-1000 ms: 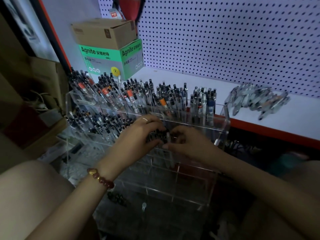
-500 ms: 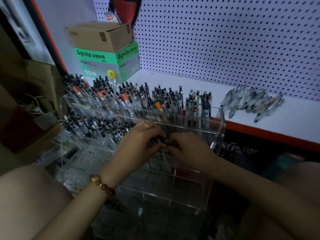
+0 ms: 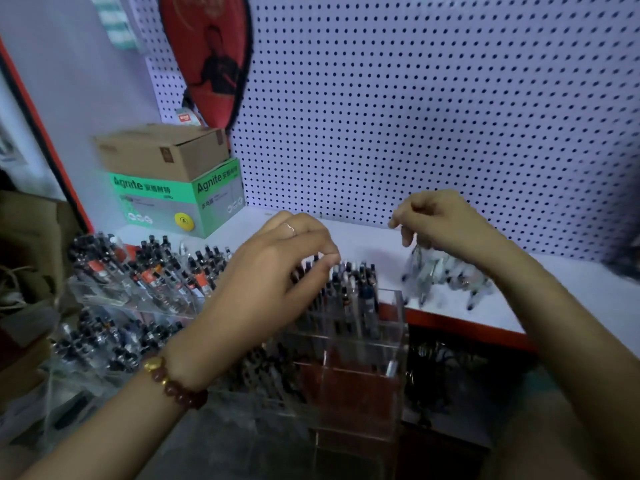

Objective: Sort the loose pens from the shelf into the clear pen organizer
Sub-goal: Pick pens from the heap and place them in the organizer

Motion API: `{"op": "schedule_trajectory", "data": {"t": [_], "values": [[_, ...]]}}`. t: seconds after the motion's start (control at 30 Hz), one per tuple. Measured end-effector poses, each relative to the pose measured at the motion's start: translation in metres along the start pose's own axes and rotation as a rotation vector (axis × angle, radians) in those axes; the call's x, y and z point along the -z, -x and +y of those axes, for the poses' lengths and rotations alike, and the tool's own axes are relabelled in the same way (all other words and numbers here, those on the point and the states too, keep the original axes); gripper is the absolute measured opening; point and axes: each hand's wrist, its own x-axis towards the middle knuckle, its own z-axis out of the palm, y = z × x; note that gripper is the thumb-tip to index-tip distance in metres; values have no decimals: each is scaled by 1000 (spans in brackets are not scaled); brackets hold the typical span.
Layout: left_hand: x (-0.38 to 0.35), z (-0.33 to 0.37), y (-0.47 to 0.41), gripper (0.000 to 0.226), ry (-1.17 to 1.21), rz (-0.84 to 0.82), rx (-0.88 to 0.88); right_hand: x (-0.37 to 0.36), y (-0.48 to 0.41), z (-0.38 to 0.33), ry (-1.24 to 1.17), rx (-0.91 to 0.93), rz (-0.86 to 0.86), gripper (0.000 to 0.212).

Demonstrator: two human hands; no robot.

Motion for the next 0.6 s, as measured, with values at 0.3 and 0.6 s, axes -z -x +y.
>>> {"op": "schedule_trajectory", "data": {"t": [0.3,0.6], "values": [[-47,-24,-82,28,29,-77,57,-31,-51,99,852,-214,-235,43],[-72,-48,-81,16,167,-215,213,-58,-60,112,994,-174,-206,64]]}}
